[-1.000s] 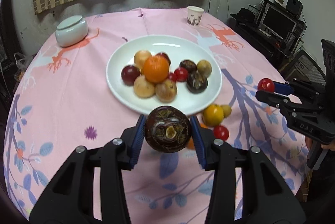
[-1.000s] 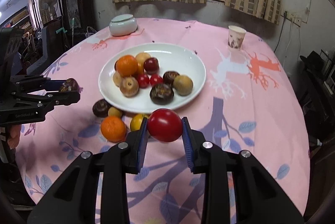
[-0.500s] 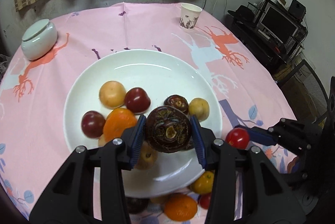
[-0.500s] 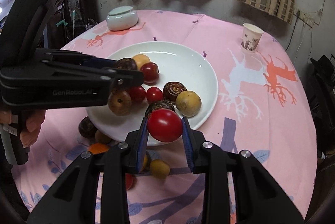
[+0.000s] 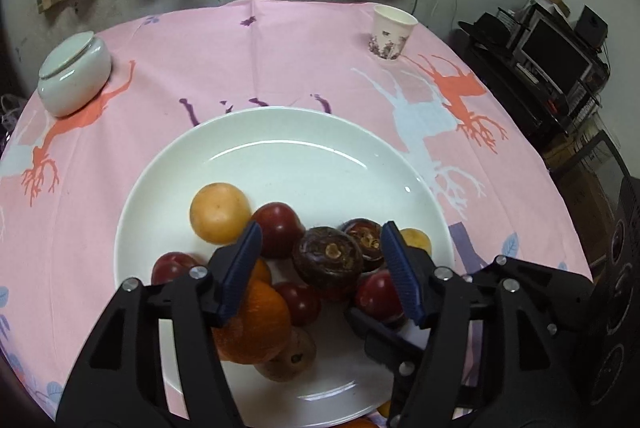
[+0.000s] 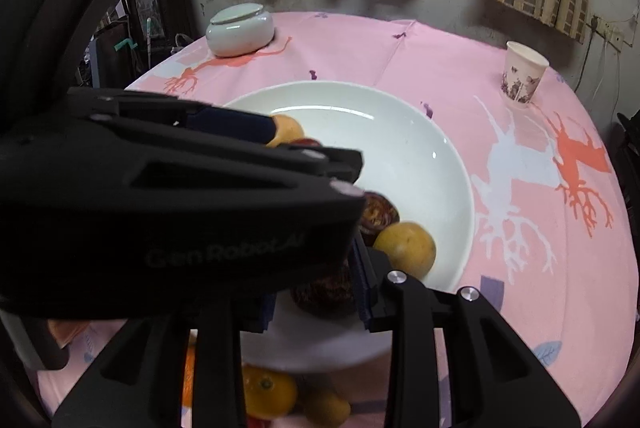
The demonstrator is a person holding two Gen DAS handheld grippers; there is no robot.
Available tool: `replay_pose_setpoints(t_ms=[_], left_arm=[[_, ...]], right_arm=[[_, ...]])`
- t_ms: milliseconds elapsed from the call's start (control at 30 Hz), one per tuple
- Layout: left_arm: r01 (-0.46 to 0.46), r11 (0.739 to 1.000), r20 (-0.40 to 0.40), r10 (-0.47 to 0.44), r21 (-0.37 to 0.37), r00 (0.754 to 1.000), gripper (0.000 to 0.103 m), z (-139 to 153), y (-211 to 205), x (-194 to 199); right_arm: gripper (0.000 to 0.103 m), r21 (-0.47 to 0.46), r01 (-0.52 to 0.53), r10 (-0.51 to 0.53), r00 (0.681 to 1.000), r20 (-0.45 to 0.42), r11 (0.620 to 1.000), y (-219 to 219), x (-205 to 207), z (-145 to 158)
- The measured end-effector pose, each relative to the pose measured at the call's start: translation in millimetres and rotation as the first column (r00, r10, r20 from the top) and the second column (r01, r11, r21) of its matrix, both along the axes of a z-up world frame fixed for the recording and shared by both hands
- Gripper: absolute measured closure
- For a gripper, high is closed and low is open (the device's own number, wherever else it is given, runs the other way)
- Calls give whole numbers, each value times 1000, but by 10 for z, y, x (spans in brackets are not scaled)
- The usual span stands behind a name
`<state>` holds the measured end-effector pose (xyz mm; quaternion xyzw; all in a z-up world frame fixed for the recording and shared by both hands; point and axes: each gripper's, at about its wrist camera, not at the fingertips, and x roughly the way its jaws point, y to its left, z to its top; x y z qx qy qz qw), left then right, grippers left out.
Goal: Organize fruits
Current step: 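Carry both fruits onto the white plate and open both tools, then move both open tools back to the fruit pile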
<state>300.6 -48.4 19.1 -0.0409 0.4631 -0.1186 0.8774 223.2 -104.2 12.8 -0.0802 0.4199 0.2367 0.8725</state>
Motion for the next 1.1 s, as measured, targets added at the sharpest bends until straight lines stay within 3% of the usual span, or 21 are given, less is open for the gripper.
replay_pose_setpoints(t_ms=[67, 100, 300, 367, 600, 700, 1000, 1100], left_arm=[[-17, 1000, 4, 17, -9, 1000, 30, 32, 60, -42], [-18, 1000, 11, 18, -11, 1000, 29, 63, 76, -70], [-11, 1000, 60, 11, -3, 998, 22, 243, 133, -317], [-3, 1000, 75, 1, 19, 997, 20, 284, 138, -423], [-28, 992, 157, 8, 122, 988, 14, 344, 255, -992], [-43, 990, 184, 17, 134, 983, 9, 318, 331, -1254], [-119, 985, 139, 102, 122, 985, 8, 42, 575, -1736], [-126, 978, 125, 106, 168, 987, 8, -95, 596, -1807]], right_arm=[[64, 8, 16, -16, 1000, -16, 1000, -33, 18, -13], [57, 26, 28, -27, 999, -24, 999, -75, 8, -5], [54, 105, 43, -43, 999, -2, 994, -320, -190, 198], [42, 116, 52, -54, 998, 15, 992, -404, -316, 267], [42, 109, 57, -63, 997, 54, 992, -590, -774, 371], [42, 129, 87, -93, 995, 39, 988, -690, -906, 332], [42, 111, 162, -162, 987, -12, 980, -814, -1204, 161], [42, 125, 181, -180, 983, -23, 975, -890, -1325, 116]])
